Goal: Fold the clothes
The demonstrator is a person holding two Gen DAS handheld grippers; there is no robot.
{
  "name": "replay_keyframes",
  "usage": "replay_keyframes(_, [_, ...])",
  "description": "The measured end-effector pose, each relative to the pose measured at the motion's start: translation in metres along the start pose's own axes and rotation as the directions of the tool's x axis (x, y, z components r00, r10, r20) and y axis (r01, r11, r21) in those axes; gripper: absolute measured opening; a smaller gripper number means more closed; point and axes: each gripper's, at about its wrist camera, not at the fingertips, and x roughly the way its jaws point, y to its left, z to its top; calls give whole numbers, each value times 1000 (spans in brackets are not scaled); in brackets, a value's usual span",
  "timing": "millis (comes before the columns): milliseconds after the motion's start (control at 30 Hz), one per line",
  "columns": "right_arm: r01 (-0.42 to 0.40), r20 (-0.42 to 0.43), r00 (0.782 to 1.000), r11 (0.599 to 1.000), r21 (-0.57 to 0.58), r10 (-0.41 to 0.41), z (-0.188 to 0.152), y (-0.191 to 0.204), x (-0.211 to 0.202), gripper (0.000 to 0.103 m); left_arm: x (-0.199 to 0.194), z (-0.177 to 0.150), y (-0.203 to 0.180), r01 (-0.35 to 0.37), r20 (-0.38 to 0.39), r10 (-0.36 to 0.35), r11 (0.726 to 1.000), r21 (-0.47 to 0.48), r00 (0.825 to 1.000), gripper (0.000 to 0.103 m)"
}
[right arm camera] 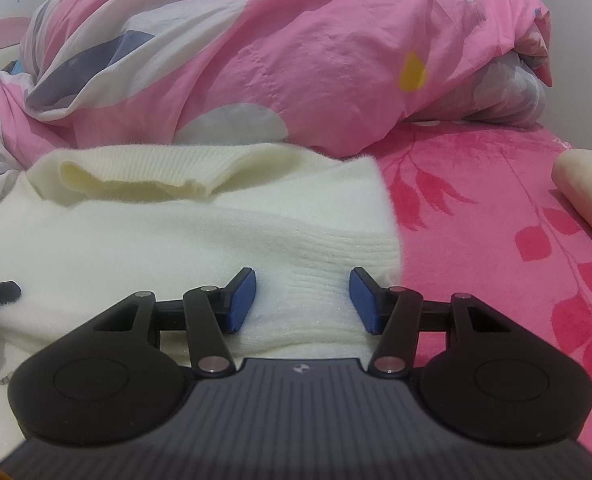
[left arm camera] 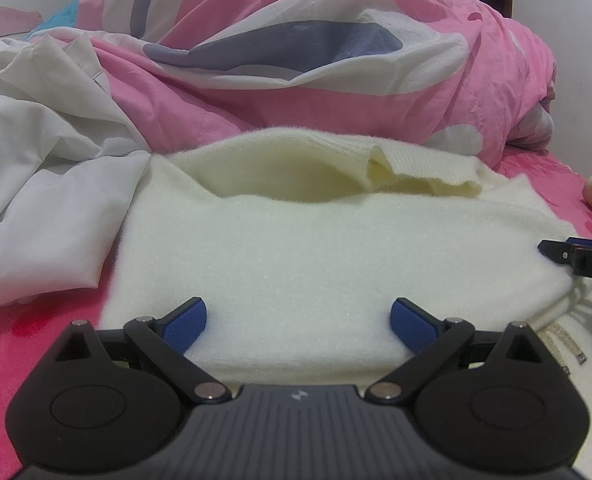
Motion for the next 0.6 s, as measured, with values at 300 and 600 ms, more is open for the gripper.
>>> replay_keyframes(300, [-4,1,1000,1000,4,4,0,-1,0,52,0,0,-1,-3,0,3,1000,2,1000,100])
replay_keyframes(600, [-4,3,1000,1000,8,4,-1,-1,-1,53,0,0,0,-3,-3,3,1000,1,1000,100])
